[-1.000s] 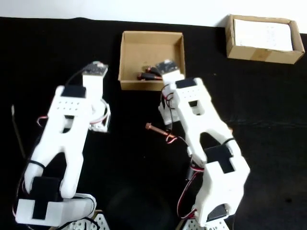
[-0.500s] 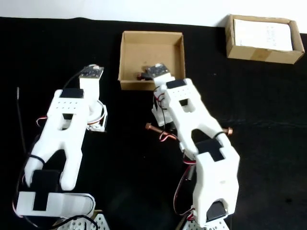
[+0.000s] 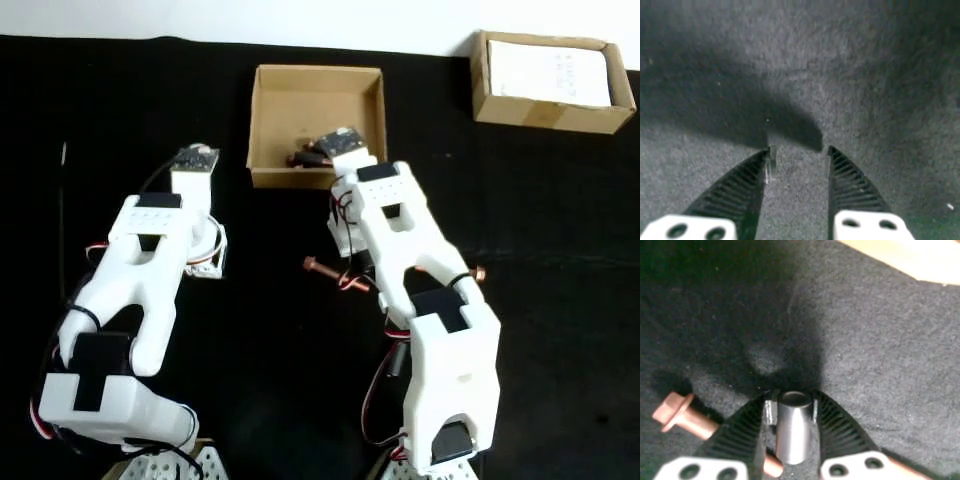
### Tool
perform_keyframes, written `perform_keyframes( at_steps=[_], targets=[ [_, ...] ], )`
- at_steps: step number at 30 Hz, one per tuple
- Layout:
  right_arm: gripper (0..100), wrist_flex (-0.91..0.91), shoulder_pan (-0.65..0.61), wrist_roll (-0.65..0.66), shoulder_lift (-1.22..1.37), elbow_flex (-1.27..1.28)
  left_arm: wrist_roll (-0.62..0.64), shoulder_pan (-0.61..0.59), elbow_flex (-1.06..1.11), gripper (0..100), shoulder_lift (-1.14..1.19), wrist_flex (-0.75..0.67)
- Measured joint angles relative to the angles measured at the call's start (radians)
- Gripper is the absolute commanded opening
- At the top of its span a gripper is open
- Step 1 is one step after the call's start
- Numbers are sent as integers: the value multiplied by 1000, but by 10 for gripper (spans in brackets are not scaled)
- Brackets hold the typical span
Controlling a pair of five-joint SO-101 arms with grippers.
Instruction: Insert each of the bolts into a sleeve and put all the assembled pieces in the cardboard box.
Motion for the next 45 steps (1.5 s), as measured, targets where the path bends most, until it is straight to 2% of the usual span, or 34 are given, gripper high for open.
perform_keyframes(
  at_steps=[7,11,13,18,23,30,33,36,40,45],
  targets=[
    [8,71,32,0,-26,-77,23,0,2,167,0,-8],
    [8,184,57,0,-155,-140,26,26,2,167,0,-3],
    [8,255,71,0,-227,-144,52,74,-3,167,0,32],
    [8,353,117,0,-400,-92,222,288,-141,168,3,222],
    [8,295,176,2,-565,126,414,451,-287,172,6,288],
    [8,164,199,2,-775,443,741,465,-417,172,141,196],
    [8,143,201,2,-829,509,781,479,-497,172,256,196],
    [8,141,201,2,-841,520,806,488,-591,172,374,255],
    [8,133,201,2,-844,522,861,505,-766,172,508,388],
    [8,104,201,2,-844,525,870,517,-994,172,655,563]
  ],
)
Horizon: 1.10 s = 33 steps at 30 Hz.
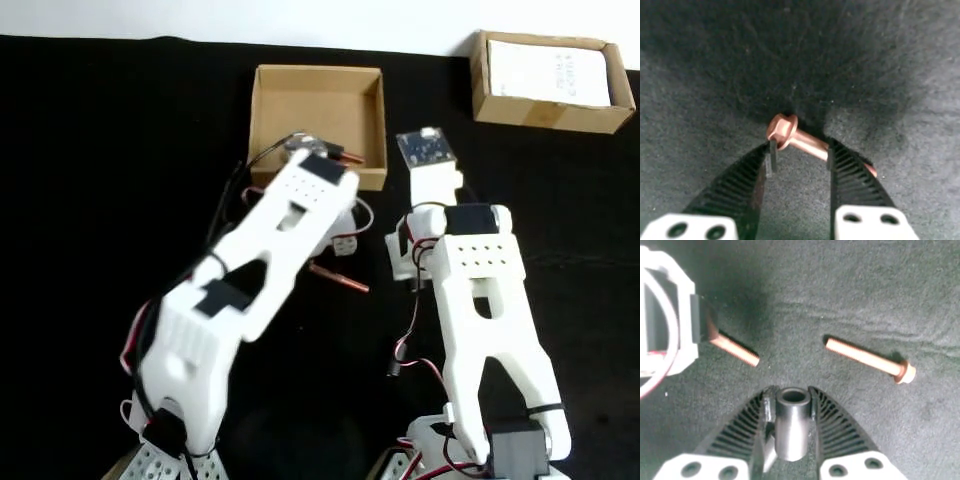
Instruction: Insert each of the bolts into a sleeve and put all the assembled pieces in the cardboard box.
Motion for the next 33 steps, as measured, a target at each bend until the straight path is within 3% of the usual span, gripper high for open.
perform_keyframes(
  at_steps=[10,17,21,33],
  targets=[
    [8,-32,0,0,35,6,0,17,-269,172,221,157],
    [8,-32,5,0,60,6,0,37,-307,165,249,164],
    [8,-32,20,0,60,3,0,37,-319,8,279,146],
    [8,21,104,0,60,-71,-5,-18,-529,9,304,186]
  ],
)
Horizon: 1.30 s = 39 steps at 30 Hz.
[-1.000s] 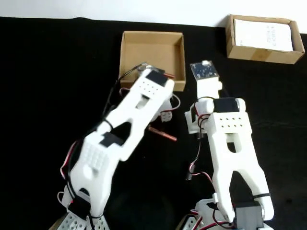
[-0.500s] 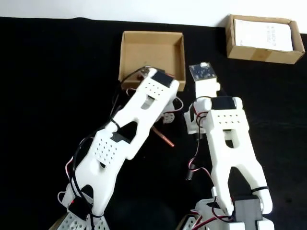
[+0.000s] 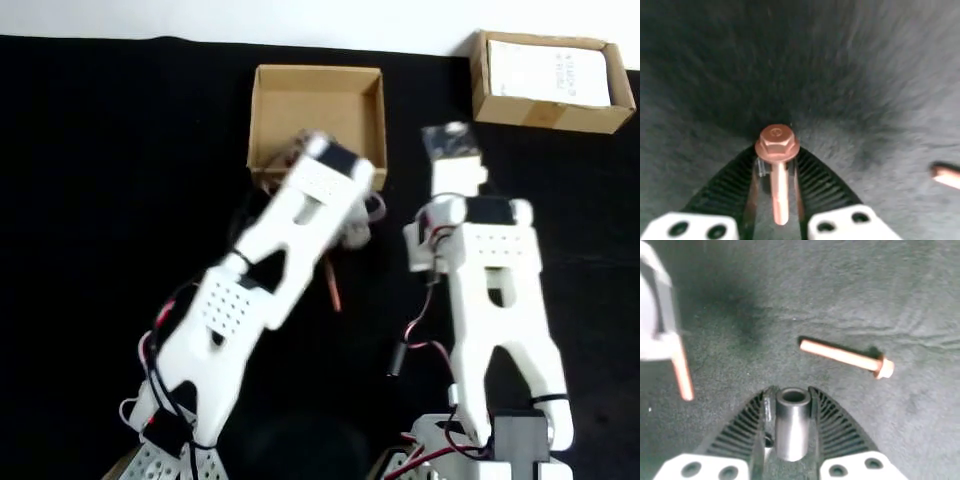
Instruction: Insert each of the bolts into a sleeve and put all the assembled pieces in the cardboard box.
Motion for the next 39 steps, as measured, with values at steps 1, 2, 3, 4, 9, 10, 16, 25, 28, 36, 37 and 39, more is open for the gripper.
perform_keyframes(
  at_steps=[1,2,3,4,9,10,16,25,28,36,37,39],
  targets=[
    [8,12,9,0,0,-12,-14,-15,-32,9,0,6],
    [8,20,20,0,0,-26,-38,-29,-66,9,0,9],
    [8,26,29,0,0,-38,-68,-41,-98,9,0,14],
    [8,37,35,0,0,-49,-98,-51,-130,9,0,17],
    [8,120,38,0,0,-133,-290,-63,-278,9,-11,25],
    [7,135,37,3,0,-157,-345,-61,-296,9,-25,25],
    [7,180,-55,170,-133,-207,-723,-60,-327,9,-193,29],
    [7,169,-193,164,-493,-48,-792,-152,-308,9,-555,35],
    [7,118,-193,91,-609,78,-793,-155,-189,9,-740,35],
    [7,-215,-198,57,-890,474,-793,-149,439,9,-1332,-28],
    [7,-276,-198,43,-922,528,-793,-149,512,9,-1382,-72],
    [7,-408,-199,-15,-985,629,-792,-149,654,9,-1445,-183]
  ],
)
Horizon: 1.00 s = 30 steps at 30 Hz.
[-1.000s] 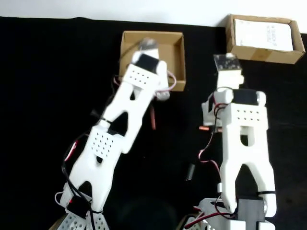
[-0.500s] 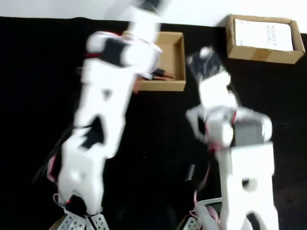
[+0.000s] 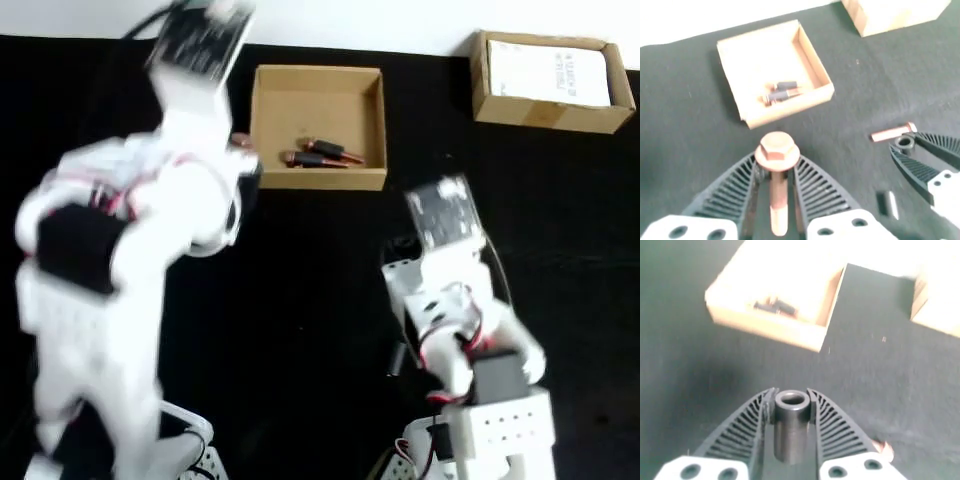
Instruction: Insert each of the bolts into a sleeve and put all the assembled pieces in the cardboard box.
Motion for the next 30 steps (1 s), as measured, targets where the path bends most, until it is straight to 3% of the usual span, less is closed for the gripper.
perform_keyframes(
  at_steps=[3,9,15,22,30],
  targets=[
    [7,-196,-40,-98,-95,149,74,0,189,9,-32,-199],
    [7,-400,-120,-133,-318,365,359,20,470,9,-34,-615],
    [7,-450,-126,-137,-477,534,405,153,634,9,-32,-919],
    [7,-450,-126,-137,-554,578,405,299,643,9,-38,-967],
    [7,-450,-126,-137,-554,578,405,342,667,9,-181,-884]
  ],
)
